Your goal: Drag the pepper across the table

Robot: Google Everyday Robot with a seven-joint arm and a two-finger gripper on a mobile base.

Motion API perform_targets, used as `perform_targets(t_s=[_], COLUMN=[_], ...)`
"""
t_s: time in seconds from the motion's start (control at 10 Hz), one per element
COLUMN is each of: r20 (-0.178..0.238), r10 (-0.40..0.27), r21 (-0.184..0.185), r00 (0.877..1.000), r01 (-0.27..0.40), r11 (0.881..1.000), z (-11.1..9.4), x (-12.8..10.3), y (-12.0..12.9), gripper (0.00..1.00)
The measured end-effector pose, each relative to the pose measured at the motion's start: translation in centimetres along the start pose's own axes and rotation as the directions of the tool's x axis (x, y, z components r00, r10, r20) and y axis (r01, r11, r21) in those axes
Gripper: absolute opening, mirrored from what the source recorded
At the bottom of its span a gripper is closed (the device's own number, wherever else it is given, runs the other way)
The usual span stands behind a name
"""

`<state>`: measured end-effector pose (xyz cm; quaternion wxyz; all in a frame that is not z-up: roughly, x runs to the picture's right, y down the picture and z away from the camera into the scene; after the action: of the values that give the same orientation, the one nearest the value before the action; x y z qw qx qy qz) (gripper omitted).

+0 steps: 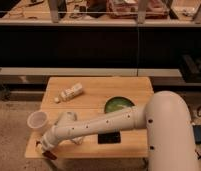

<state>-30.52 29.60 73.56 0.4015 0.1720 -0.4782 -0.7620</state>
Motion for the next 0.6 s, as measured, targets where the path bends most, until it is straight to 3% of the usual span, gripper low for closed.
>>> perform_targets(t_s=[0.2, 0.3, 0.4, 0.6], r20=[0.027, 0.034, 0.031, 0.009], r10=[0.025, 0.04, 0.062, 0.097], r21=[0.047, 0.058, 0.05, 0.019], r00=[0.999, 0.999, 0.998, 0.995], r01=[-0.026, -0.042, -0.063, -0.097], r11=[0.999, 0.997, 0.997, 0.995], z=[0.2, 0.1, -0.1, -0.7], x=[-0.3, -0.1, 0.4, 1.6], y=[-0.2, 0.4, 1.8, 4.4], gripper=[0.5, 0.48, 0.36, 0.23])
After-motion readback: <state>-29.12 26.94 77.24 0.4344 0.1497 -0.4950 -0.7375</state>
